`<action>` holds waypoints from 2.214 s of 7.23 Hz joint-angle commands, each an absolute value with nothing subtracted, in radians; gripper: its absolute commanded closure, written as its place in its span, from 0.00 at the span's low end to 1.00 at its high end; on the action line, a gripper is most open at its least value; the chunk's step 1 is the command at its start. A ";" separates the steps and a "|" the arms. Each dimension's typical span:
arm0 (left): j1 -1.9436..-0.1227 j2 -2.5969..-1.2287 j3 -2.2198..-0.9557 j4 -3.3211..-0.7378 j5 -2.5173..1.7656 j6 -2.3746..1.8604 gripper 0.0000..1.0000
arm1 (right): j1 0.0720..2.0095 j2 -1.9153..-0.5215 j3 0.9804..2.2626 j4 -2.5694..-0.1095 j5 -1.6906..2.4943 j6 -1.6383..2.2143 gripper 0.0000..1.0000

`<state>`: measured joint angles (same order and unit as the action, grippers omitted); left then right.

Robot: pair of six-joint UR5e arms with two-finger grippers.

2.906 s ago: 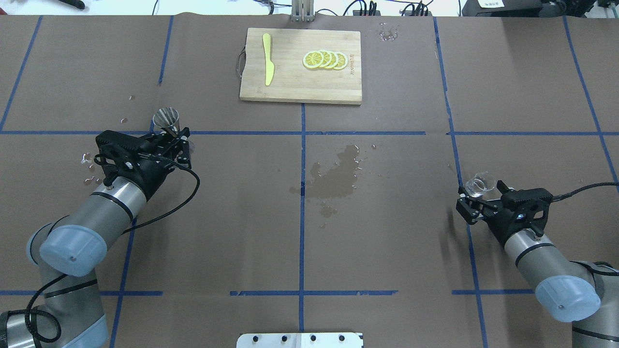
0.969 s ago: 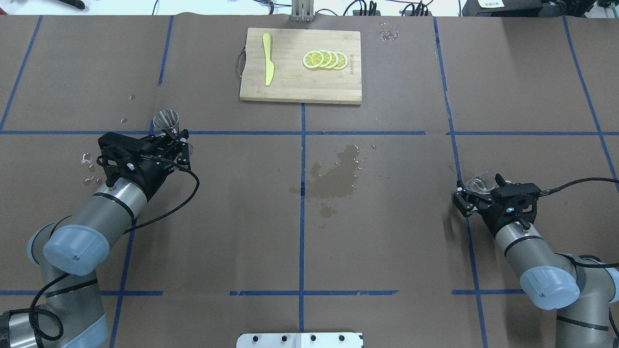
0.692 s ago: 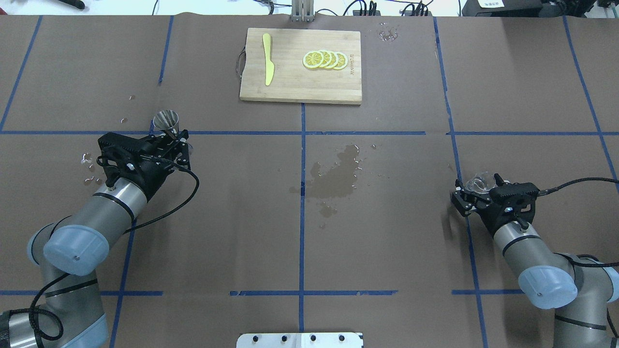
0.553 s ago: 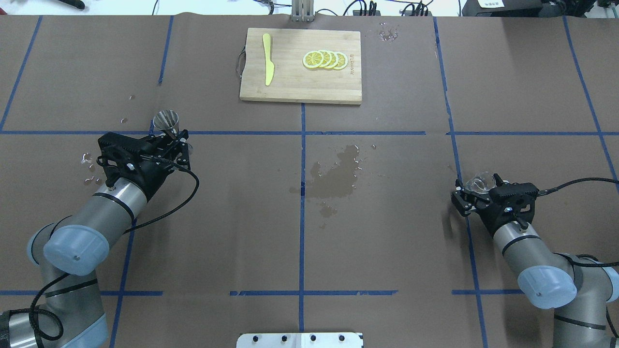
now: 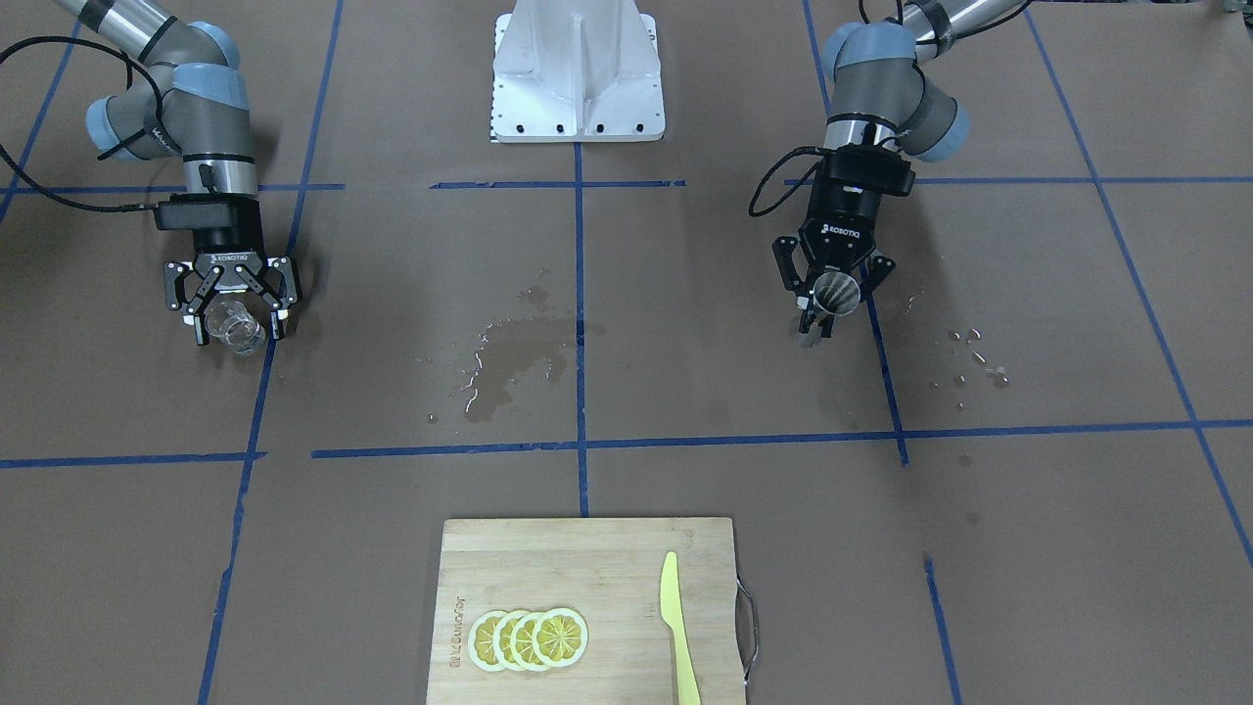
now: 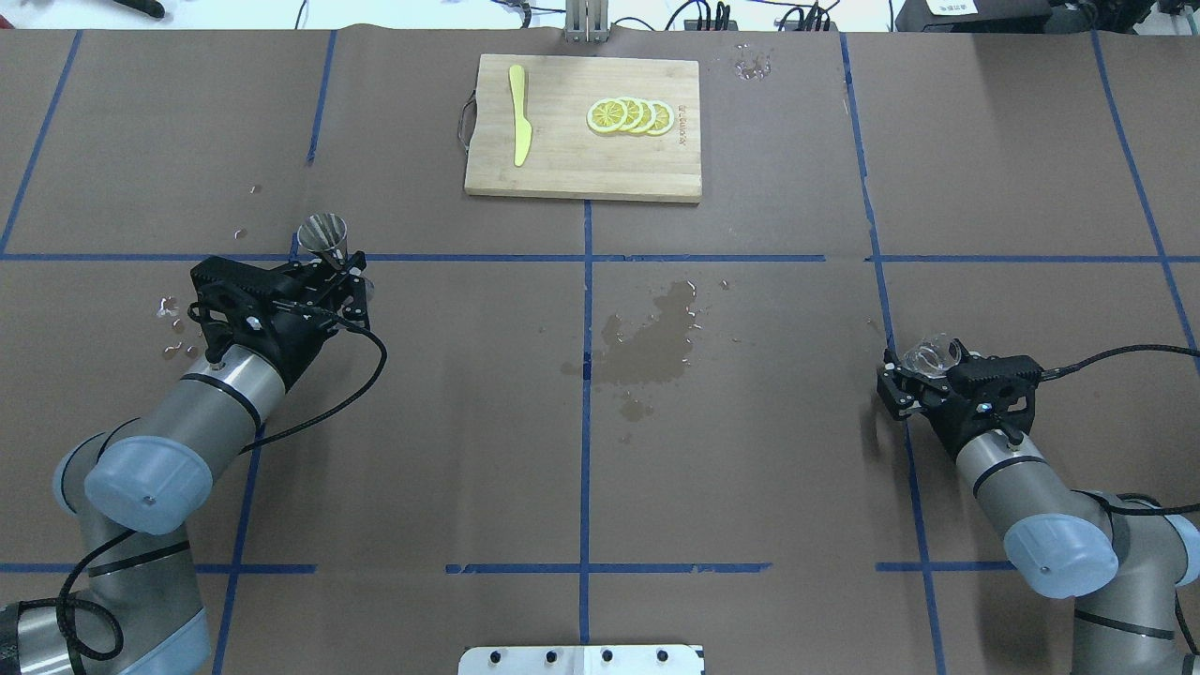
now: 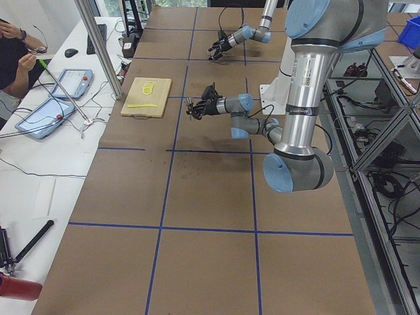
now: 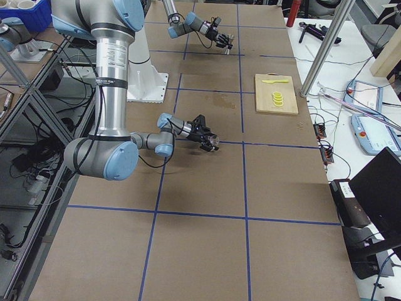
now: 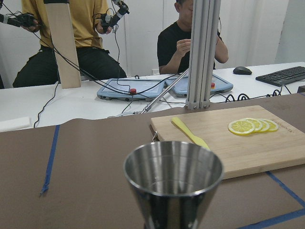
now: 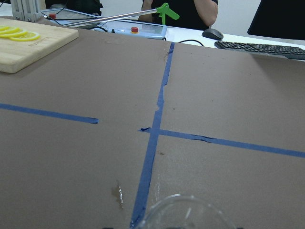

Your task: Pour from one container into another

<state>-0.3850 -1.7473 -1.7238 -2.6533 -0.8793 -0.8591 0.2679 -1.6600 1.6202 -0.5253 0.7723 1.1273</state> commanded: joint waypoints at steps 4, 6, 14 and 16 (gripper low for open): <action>-0.384 -1.752 -1.726 -2.652 -0.881 -0.859 1.00 | 0.275 -1.664 1.621 -0.525 0.795 1.126 1.00; -0.385 -1.755 -1.727 -2.652 -0.881 -0.859 1.00 | 0.325 -1.678 1.697 -0.523 0.874 1.114 1.00; -0.322 -2.020 -1.663 -2.654 -1.074 -0.733 1.00 | 0.376 -1.586 1.949 -0.619 0.956 0.760 1.00; -0.311 -2.051 -1.646 -2.654 -1.193 -0.662 1.00 | 0.379 -1.511 1.953 -0.630 1.012 0.656 1.00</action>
